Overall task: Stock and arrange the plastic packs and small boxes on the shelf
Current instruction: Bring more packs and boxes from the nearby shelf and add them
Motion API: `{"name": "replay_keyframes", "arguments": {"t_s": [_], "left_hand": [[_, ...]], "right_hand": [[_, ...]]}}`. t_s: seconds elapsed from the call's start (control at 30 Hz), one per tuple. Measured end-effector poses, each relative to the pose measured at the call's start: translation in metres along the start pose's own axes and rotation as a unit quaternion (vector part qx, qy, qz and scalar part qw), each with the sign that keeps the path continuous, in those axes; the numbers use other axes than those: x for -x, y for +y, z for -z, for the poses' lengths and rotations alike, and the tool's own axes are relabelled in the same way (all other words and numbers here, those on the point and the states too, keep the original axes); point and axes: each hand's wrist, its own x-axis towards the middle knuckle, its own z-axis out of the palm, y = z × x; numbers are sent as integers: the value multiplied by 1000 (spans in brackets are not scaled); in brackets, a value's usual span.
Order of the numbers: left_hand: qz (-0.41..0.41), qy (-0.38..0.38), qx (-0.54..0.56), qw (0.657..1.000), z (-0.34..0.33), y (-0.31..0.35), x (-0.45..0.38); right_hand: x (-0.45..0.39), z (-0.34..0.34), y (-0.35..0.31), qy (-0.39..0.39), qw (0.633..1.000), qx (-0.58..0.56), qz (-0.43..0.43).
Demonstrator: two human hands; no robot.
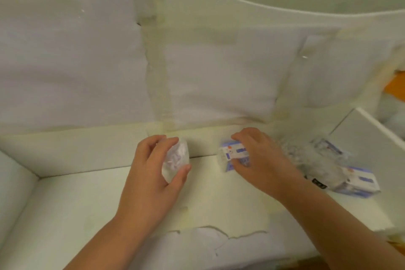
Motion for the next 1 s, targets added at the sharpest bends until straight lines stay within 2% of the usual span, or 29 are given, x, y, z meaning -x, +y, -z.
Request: {"name": "replay_keyframes", "arguments": {"t_s": [0.17, 0.33, 0.43, 0.53, 0.63, 0.8, 1.0], "left_hand": [[-20, -29, 33, 999, -21, 13, -7], [-19, -28, 49, 998, -32, 17, -2], [-12, -30, 50, 998, -32, 22, 4], [-17, -20, 43, 999, -30, 30, 10], [-31, -6, 25, 999, -25, 42, 13], [-49, 13, 17, 999, -24, 83, 21], [-74, -13, 42, 996, -59, 173, 59]], "right_hand": [[-10, -5, -9, -97, 981, 155, 58], [-20, -15, -10, -108, 965, 231, 67], [-16, -21, -8, -109, 974, 181, 74], [2, -27, -9, -115, 987, 102, 45], [23, -20, -11, -80, 996, 37, 21], [75, 24, 6, 19, 998, -36, -43], [185, 93, 62, 46, 990, -86, -104]]}}
